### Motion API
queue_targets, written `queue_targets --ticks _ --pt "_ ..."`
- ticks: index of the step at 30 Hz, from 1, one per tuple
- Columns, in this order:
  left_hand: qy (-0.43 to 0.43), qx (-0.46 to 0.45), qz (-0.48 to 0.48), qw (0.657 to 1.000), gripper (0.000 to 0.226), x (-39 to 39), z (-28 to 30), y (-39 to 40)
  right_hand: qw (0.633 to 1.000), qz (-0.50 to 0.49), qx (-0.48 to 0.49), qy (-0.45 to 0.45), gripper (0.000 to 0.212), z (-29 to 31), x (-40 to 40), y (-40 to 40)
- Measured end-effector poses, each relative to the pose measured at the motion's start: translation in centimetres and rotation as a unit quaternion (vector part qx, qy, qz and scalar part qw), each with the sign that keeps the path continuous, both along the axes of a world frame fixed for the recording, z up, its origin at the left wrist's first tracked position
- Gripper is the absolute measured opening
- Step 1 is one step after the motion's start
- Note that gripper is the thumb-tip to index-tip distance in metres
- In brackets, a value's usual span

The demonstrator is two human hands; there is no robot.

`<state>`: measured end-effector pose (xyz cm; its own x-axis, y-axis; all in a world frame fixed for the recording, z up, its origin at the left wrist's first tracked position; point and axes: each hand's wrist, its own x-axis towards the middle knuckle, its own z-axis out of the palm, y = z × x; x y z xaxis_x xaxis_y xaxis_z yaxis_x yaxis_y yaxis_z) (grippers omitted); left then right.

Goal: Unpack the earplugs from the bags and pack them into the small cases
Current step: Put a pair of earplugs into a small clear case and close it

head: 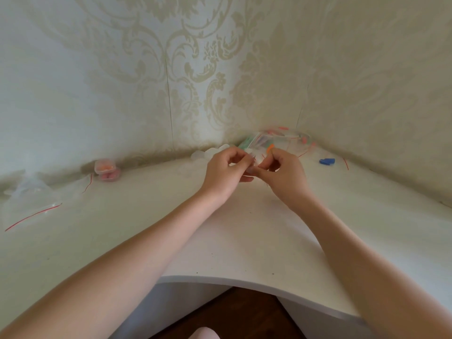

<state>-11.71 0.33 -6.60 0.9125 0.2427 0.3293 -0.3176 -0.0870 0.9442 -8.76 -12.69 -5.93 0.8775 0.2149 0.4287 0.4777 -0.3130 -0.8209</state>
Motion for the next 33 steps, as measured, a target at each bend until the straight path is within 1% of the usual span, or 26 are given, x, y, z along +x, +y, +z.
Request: queue_targets --ticks 2,6,9,11,15,17,19,22,24,25,26,27,28,29,31,33 --pt "-0.005 0.016 0.001 1.0 0.016 0.1 -0.1 0.0 1.0 0.01 -0.005 0.011 0.037 0.2 -0.1 0.0" --pt "-0.005 0.027 0.023 0.999 0.015 0.3 -0.1 0.2 0.997 0.05 -0.022 0.049 0.022 0.5 -0.2 -0.1" --pt "-0.004 0.051 0.028 0.998 0.015 0.3 0.1 0.2 0.997 0.06 -0.025 0.04 0.017 0.5 -0.2 -0.2" --pt "0.004 0.062 0.015 0.998 0.018 0.1 0.1 0.0 0.997 0.06 -0.022 0.042 0.018 0.5 -0.2 0.0" --pt "0.046 0.067 -0.045 0.996 0.023 -0.2 -0.1 -0.3 0.995 0.072 -0.029 0.057 0.013 0.3 -0.5 0.1" --pt "0.049 0.044 -0.059 0.996 0.021 -0.3 0.0 -0.2 0.993 0.084 -0.007 0.088 0.017 0.4 -0.6 0.2" --pt "0.042 0.024 -0.067 0.997 0.018 -0.4 0.3 0.1 0.985 0.1 0.04 0.134 0.018 0.6 -0.6 0.2" --pt "0.041 -0.007 -0.083 0.996 0.013 -0.6 0.7 0.4 0.964 0.131 0.121 0.195 0.023 0.8 -0.5 0.0" --pt "0.039 -0.026 -0.09 0.995 0.012 -0.6 0.8 0.4 0.953 0.143 0.156 0.217 0.026 0.8 -0.3 0.0" --pt "0.04 -0.026 -0.088 0.995 0.012 -0.6 0.8 0.4 0.959 0.133 0.145 0.203 0.026 0.7 -0.3 0.1" --pt "0.044 -0.02 -0.085 0.995 0.013 -0.7 0.8 0.3 0.975 0.106 0.106 0.162 0.025 0.5 -0.3 0.2" --pt "0.047 -0.011 -0.079 0.996 0.014 -0.6 0.7 0.3 0.991 0.067 0.048 0.102 0.023 0.3 -0.2 0.3" --pt "0.05 0.001 -0.07 0.996 0.015 -0.6 0.7 0.2 0.999 0.032 -0.013 0.04 0.022 0.1 -0.3 0.4" --pt "0.048 0.021 -0.056 0.997 0.017 -0.7 0.6 0.1 0.998 0.011 -0.063 -0.011 0.021 -0.1 -0.3 0.5" --pt "0.028 0.106 -0.005 0.994 0.019 -0.8 0.4 -0.2 0.992 0.004 -0.11 -0.062 0.021 -0.3 -0.6 0.5" --pt "0.001 0.211 0.035 0.977 0.022 -1.0 0.2 -0.6 0.988 0.013 -0.123 -0.091 0.02 -0.3 -0.8 0.6"
